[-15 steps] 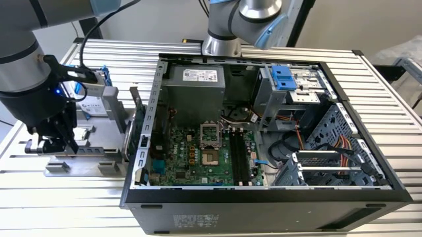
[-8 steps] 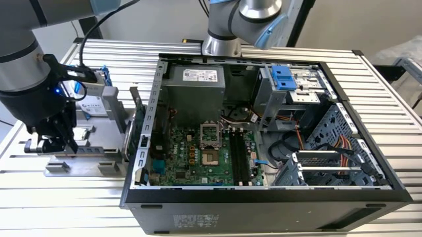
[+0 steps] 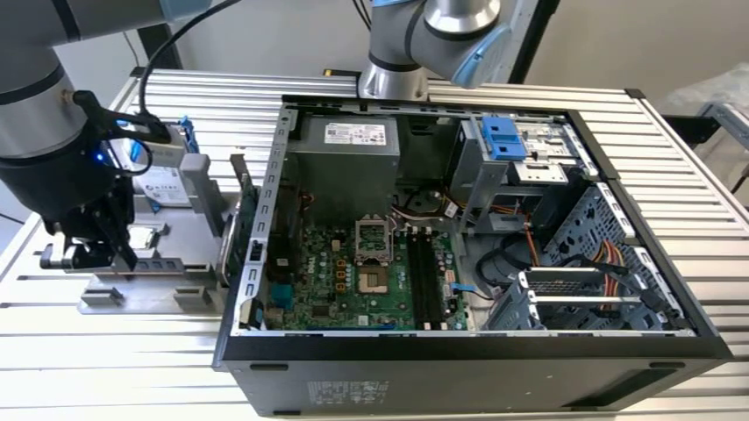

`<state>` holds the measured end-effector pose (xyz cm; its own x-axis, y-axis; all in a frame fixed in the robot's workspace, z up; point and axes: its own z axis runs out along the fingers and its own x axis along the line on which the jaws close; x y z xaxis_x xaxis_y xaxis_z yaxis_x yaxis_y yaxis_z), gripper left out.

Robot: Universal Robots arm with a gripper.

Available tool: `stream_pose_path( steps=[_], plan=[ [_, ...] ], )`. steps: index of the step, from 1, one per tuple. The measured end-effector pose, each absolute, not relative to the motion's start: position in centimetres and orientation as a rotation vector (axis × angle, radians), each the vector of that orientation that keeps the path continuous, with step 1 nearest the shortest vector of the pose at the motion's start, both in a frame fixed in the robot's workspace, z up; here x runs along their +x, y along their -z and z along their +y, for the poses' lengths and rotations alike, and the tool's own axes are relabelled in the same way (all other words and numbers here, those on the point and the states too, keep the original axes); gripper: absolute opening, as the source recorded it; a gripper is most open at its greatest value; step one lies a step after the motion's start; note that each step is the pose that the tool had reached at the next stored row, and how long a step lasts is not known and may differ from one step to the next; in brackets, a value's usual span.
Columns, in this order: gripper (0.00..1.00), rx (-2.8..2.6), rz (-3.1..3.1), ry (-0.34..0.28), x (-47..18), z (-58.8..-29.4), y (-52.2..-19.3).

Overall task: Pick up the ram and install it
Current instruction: 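Pick up the ram and move it above insertion slot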

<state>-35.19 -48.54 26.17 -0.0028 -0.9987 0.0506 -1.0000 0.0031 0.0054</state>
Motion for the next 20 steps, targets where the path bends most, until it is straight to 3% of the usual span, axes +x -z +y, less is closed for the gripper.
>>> stream_pose_path(
  steps=[20],
  plan=[
    [0.00,2.190,-2.196,-0.050,-35.2,-48.5,-27.5]
  ],
)
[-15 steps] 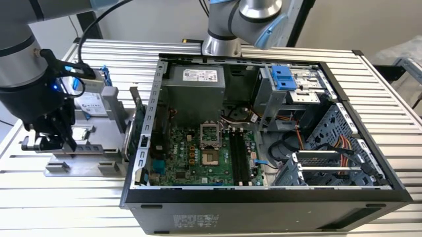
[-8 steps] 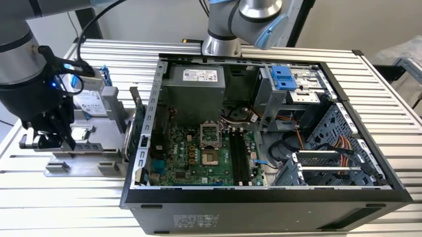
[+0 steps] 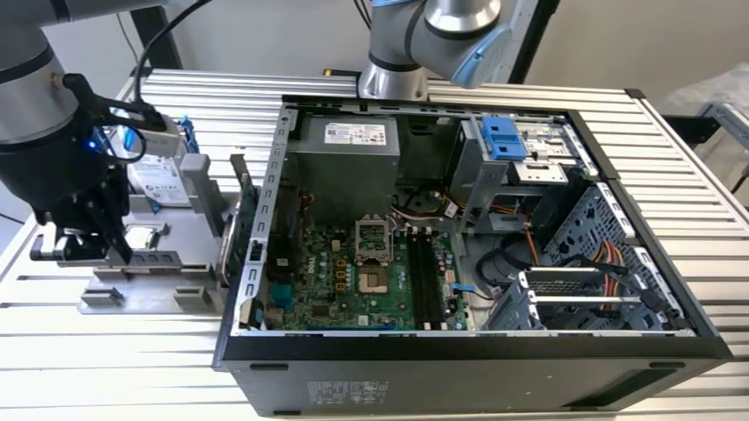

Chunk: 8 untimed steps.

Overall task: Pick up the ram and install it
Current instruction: 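Pick up the ram and move it above insertion slot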

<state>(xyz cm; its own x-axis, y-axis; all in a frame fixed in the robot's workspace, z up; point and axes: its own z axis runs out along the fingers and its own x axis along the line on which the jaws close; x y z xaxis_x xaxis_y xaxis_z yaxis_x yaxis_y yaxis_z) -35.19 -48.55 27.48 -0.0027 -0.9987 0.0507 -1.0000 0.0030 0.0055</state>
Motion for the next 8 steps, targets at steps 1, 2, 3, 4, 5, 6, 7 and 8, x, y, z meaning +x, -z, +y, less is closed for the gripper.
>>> stream_pose_path(
  steps=[1,2,3,4,5,6,7,8],
  plan=[
    [0.00,2.190,-2.196,-0.050,-35.19,-48.55,-27.55],
    [0.00,2.190,-2.196,-0.050,-35.19,-48.55,-27.61],
    [0.00,2.190,-2.196,-0.050,-35.19,-48.55,-27.67],
    [0.00,2.190,-2.196,-0.050,-35.19,-48.55,-27.73],
    [0.00,2.190,-2.196,-0.050,-35.20,-48.54,-27.79],
    [0.00,2.190,-2.196,-0.050,-35.20,-48.54,-27.87],
    [0.00,2.190,-2.196,-0.050,-35.20,-48.54,-27.93],
    [0.00,2.190,-2.197,-0.050,-35.20,-48.54,-27.99]
  ],
)
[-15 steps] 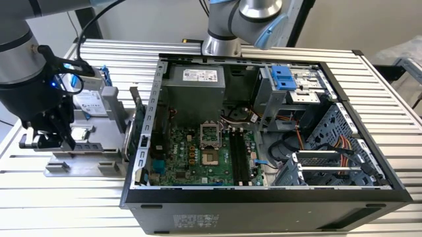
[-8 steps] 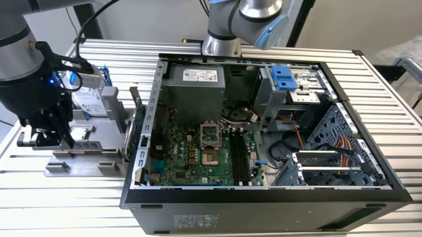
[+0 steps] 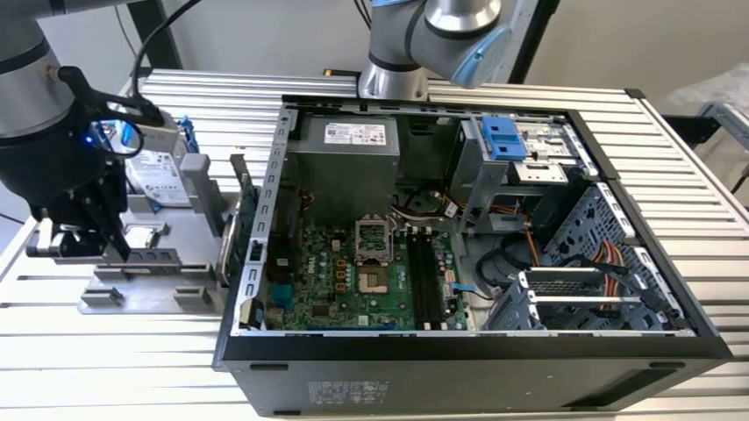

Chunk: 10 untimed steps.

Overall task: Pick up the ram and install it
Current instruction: 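Pick up the ram and move it above insertion slot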

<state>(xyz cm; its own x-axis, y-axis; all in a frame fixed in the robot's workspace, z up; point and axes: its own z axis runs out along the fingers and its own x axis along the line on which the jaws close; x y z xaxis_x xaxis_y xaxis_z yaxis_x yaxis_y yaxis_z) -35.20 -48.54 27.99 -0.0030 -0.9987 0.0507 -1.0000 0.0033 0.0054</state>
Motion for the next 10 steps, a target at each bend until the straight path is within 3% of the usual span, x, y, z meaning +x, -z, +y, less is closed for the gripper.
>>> stream_pose_path(
  steps=[10],
  plan=[
    [0.00,2.190,-2.196,-0.050,-35.19,-48.55,-28.46]
  ],
)
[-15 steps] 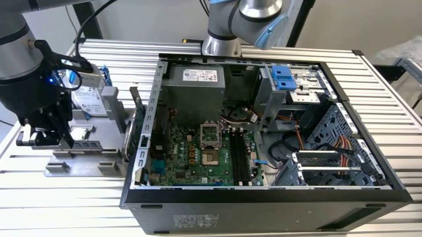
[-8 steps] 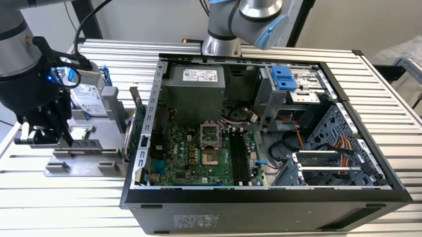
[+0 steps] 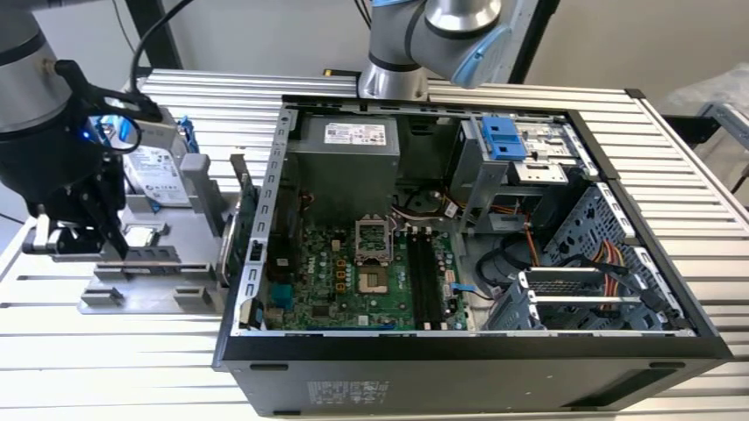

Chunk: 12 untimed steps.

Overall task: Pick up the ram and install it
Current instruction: 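Pick up the ram and move it above insertion slot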

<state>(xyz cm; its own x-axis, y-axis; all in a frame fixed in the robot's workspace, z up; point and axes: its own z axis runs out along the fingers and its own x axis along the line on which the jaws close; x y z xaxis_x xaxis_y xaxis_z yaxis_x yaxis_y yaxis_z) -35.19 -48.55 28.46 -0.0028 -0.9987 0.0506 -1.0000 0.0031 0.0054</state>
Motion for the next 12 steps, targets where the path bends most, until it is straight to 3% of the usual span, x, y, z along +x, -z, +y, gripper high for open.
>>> stream_pose_path(
  steps=[12],
  plan=[
    [0.00,2.190,-2.196,-0.050,-35.19,-48.54,-28.88]
  ],
)
